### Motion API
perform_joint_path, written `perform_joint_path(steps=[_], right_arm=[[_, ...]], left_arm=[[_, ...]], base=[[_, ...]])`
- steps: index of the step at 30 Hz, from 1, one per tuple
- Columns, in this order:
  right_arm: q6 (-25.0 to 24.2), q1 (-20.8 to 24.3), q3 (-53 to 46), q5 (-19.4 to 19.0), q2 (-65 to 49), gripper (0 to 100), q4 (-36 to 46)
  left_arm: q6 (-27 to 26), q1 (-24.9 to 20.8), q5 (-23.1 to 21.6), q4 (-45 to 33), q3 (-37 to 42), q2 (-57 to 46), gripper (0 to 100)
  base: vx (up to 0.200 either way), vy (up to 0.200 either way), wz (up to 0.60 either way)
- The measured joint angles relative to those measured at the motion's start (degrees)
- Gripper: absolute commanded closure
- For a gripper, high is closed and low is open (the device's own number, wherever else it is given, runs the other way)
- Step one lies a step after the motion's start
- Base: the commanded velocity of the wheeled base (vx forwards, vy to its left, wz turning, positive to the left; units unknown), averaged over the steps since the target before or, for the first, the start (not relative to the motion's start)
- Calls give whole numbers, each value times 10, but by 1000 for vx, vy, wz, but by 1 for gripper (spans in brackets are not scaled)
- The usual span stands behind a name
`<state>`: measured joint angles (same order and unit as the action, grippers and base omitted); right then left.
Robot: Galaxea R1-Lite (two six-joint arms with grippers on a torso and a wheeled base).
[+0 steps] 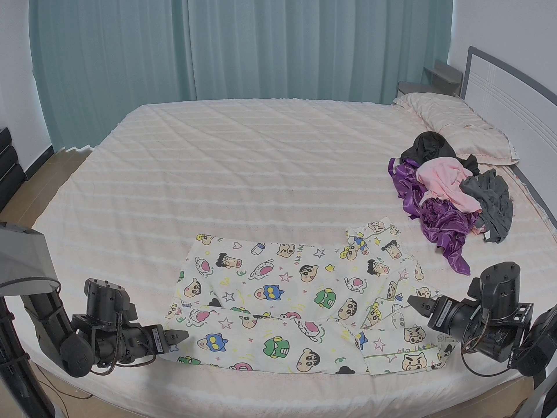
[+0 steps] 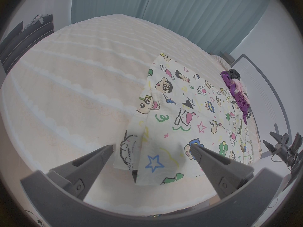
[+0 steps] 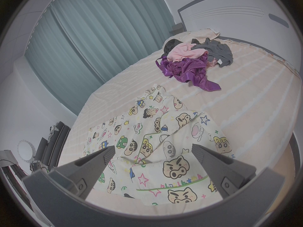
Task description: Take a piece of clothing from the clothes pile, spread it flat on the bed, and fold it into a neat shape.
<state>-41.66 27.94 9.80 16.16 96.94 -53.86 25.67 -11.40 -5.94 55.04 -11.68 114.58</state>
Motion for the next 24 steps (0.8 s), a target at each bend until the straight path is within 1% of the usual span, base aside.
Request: perform_joint_path(steps=[3,10,21,24], right_arm=[[0,1,0,0,0,0,0],[0,3,0,0,0,0,0],[1,2,-1,1,0,0,0],[2,2,-2,1,0,0,0]], left_arm=[[0,0,2,5,0,12,100],[-6,0,47,11,-1,43,100],[-10,-1,52,10,22,32,100],[-18,-1,59,9,27,28,100]], base=[[0,0,0],[0,0,0],[0,0,0],[0,0,0]])
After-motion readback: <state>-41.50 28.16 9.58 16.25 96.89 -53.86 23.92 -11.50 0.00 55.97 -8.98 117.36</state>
